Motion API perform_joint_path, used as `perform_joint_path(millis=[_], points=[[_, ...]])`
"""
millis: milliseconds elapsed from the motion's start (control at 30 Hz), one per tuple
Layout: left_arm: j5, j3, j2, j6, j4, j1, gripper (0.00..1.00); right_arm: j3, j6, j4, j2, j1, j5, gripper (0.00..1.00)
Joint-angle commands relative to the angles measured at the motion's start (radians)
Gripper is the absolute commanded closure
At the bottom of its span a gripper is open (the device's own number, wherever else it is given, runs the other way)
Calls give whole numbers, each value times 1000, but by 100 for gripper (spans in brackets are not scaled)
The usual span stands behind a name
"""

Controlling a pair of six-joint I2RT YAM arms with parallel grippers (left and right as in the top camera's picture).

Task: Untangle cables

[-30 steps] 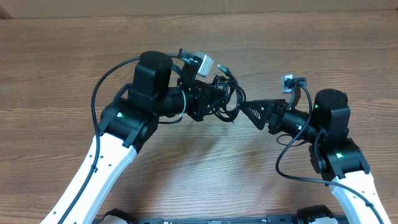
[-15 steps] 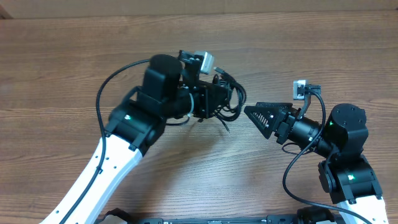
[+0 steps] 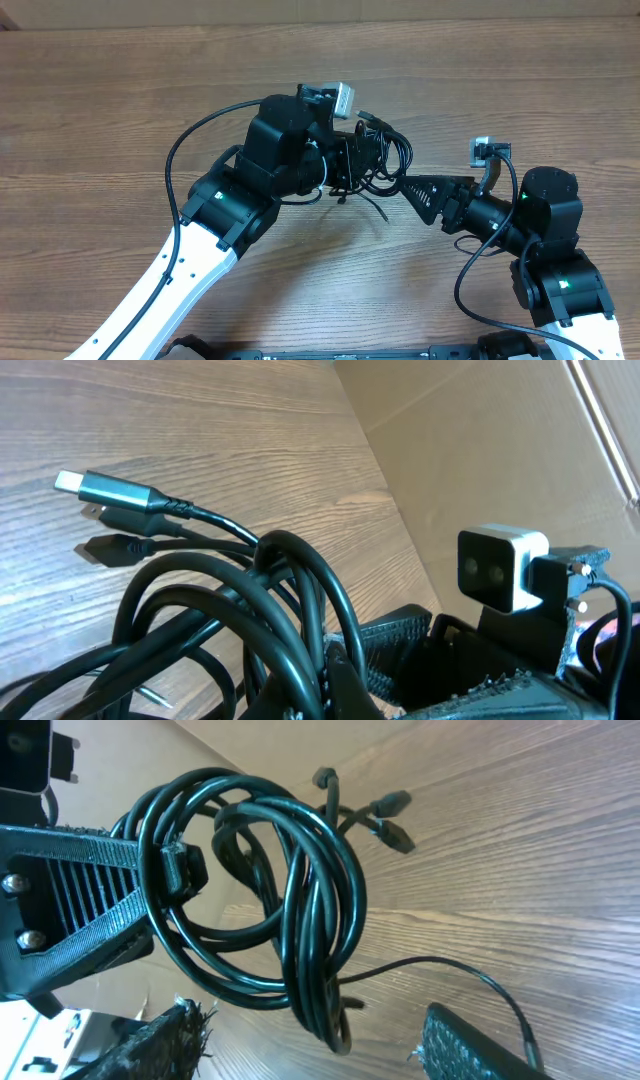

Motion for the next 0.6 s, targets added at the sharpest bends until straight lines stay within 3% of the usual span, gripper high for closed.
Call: perform_joint_path(millis=[0,333,567], points=[[-10,20,-7,-82,6,-2,96,0,-41,10,-5,-5,6,33],[-10,20,-7,-103,26,-51,96,0,-40,33,-5,-5,-16,43],[-12,20,-7,-103,43,-60,96,0,-40,28,-5,-5,-16,66]])
